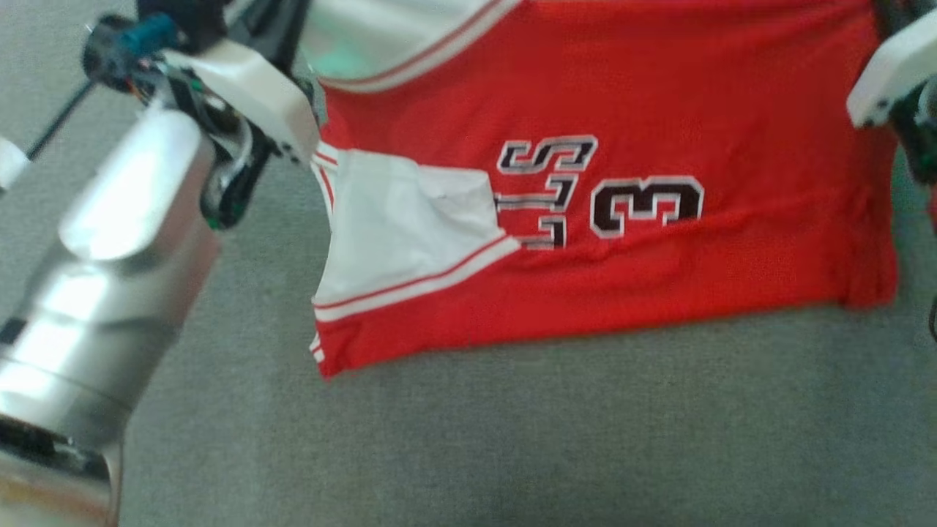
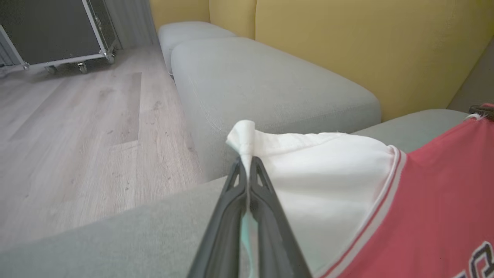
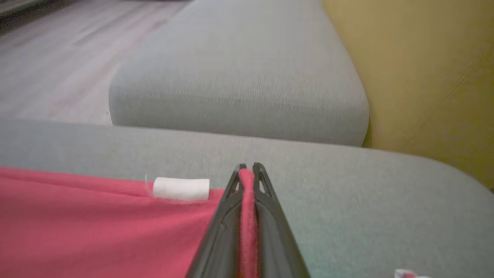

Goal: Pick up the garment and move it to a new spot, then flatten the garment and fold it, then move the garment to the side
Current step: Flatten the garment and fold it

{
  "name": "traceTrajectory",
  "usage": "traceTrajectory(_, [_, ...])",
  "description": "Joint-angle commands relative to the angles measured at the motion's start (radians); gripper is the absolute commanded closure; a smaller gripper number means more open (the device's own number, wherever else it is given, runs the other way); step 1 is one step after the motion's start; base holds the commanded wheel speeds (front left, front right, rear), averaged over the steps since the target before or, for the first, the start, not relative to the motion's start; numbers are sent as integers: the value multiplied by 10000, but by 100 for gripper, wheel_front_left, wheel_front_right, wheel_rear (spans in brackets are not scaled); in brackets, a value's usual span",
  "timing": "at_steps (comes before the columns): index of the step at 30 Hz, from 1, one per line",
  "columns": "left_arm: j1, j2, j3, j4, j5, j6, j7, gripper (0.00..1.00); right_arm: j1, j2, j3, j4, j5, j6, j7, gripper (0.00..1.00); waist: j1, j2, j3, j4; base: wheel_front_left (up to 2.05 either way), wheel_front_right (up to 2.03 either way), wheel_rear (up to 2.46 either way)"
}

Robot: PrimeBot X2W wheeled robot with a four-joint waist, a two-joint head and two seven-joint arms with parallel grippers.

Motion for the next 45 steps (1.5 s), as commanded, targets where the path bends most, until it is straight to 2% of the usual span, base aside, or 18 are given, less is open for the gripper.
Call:
traceTrajectory(1, [-846,491,577,30,131,44,-292,100,-307,20,21,-244,181,19,-301,100,0,0,33,-143,0,0,0])
traceTrajectory(8, [-1808,397,686,1113,380,-87,-1215,100,-708,150,154,-273,711,19,-953,100,0,0,89,-260,0,0,0])
traceTrajectory(12, [-2023,201,518,1698,432,-361,-1785,100,-681,191,253,-120,1051,19,-1247,100,0,0,14,-213,0,0,0])
traceTrajectory(17, [-1739,-58,35,2280,345,-591,-1834,100,-387,103,510,32,1470,19,-1347,100,0,0,-251,-61,0,0,0])
traceTrajectory(23, [-829,1,-662,2168,-312,-682,-1387,100,376,-11,1092,-105,2143,19,-959,100,0,0,-895,70,0,0,0])
traceTrajectory(26, [-137,374,-1430,1403,-969,-686,-657,100,842,-155,1488,-173,2415,19,-608,100,0,0,-1284,114,0,0,0])
traceTrajectory(31, [841,1418,-2449,-92,-2025,-688,622,100,1625,-547,2243,-457,2914,19,259,100,0,0,-1827,148,0,0,0])
traceTrajectory(34, [1351,2049,-2918,-909,-2522,-688,1344,100,2030,-841,2693,-698,3241,19,836,100,0,0,-2079,150,0,0,0])
traceTrajectory(37, [1687,2517,-3115,-1384,-2649,-687,1597,100,2352,-1143,3139,-957,3617,19,1596,100,0,0,-2187,136,0,0,0])
traceTrajectory(41, [2093,2659,-3289,-1772,-2676,-585,1705,100,2588,-1489,3602,-1320,4024,19,2234,100,0,0,-2196,113,0,0,0])
traceTrajectory(45, [2294,2671,-3396,-2020,-2632,-419,1725,100,2594,-1695,3901,-1562,4230,19,2345,100,0,0,-2054,71,0,0,0])
